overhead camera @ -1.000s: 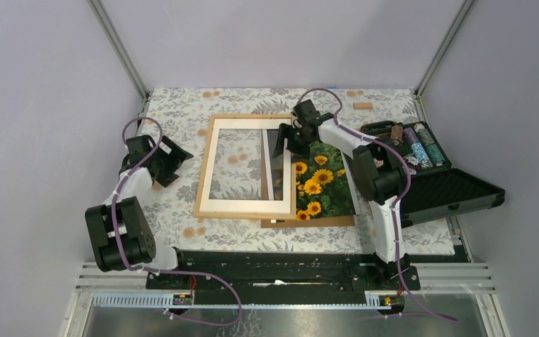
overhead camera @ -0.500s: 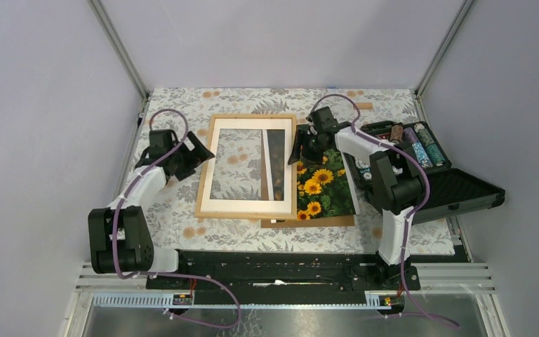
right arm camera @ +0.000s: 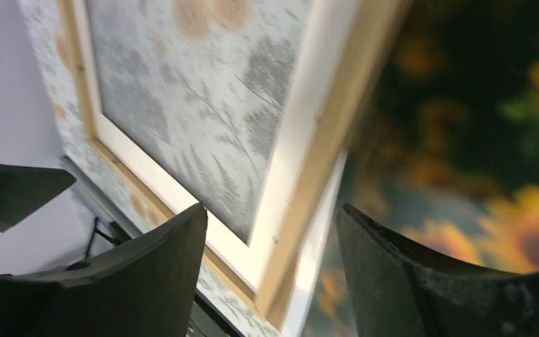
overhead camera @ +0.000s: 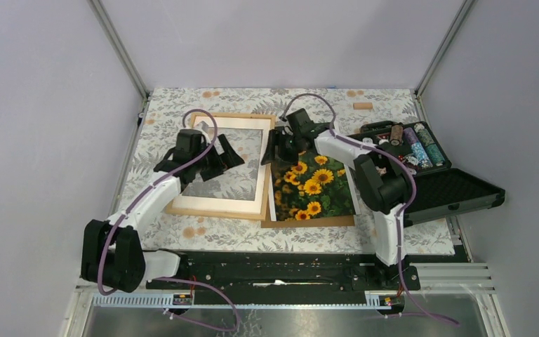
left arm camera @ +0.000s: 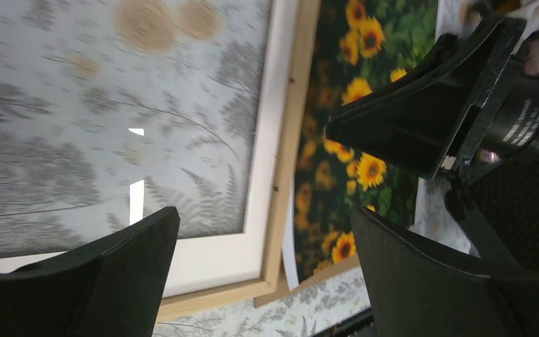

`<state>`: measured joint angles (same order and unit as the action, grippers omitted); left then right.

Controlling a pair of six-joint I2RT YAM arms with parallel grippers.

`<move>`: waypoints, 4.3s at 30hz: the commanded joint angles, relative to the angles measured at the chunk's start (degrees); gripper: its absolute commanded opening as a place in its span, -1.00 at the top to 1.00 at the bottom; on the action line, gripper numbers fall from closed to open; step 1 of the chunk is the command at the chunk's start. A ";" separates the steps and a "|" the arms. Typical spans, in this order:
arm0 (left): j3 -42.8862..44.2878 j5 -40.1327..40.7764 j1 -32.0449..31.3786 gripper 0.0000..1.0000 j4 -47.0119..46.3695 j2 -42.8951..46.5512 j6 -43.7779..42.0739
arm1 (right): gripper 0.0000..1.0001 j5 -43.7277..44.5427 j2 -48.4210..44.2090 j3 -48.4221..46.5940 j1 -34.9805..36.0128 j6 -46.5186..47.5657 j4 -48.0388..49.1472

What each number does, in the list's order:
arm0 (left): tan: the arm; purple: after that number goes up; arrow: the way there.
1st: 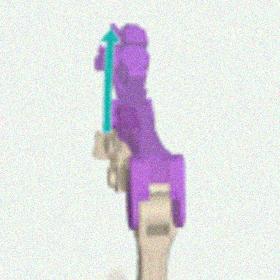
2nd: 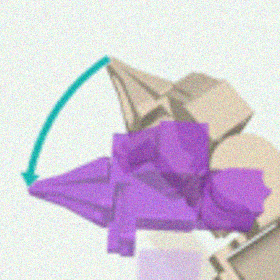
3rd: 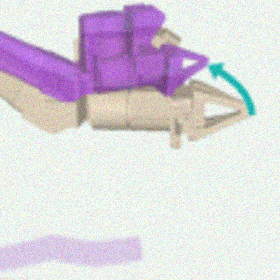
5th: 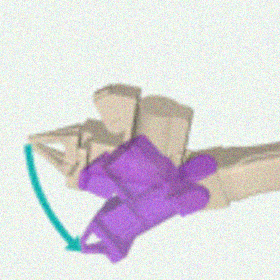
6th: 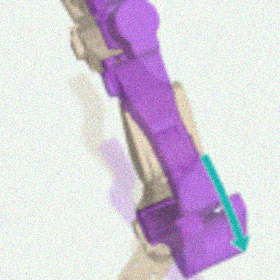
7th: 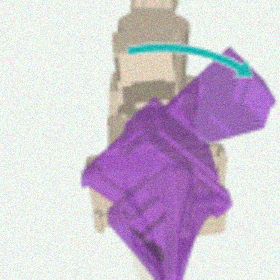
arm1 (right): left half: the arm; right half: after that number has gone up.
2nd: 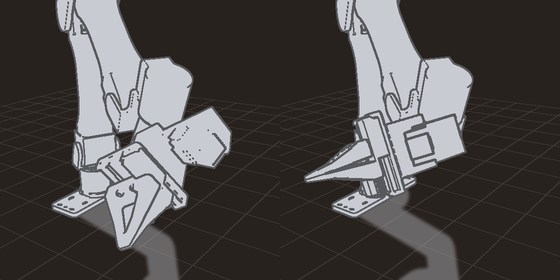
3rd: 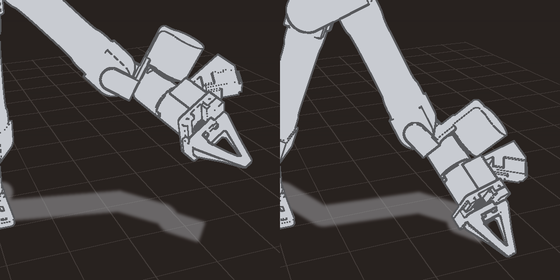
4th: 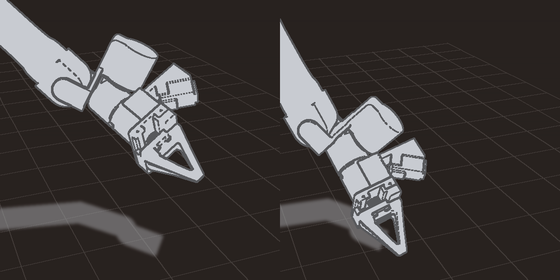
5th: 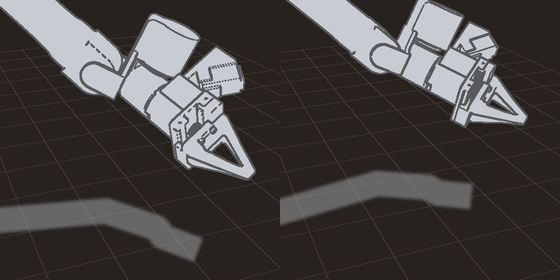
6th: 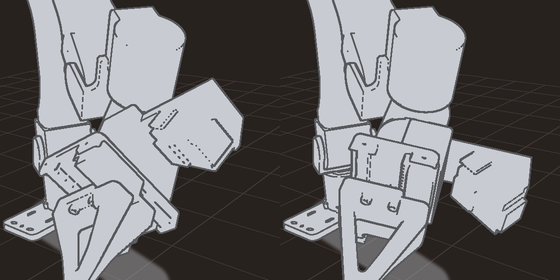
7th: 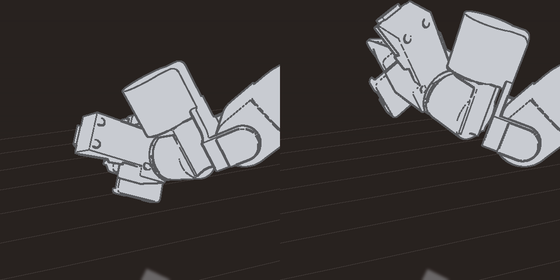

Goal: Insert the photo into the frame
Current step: Pick up the photo at the center of the board.

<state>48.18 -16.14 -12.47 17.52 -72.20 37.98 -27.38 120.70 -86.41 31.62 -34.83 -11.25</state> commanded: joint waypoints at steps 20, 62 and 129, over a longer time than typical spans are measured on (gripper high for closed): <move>-17.12 -0.56 -29.32 -0.56 -13.57 3.76 40.51 | -0.80 16.54 -45.29 38.84 -3.83 8.36 -11.92; -4.68 -17.49 11.87 -0.41 4.12 5.39 -0.56 | -0.01 57.32 -26.72 51.72 44.76 63.61 45.75; 63.09 30.38 -19.56 1.00 29.80 -56.01 -16.32 | 1.00 56.06 -26.21 56.81 45.20 66.88 55.33</move>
<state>108.40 9.02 -33.15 45.78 -130.58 25.58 27.90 96.79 -29.61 76.16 33.58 39.72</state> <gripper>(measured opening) 0.060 0.014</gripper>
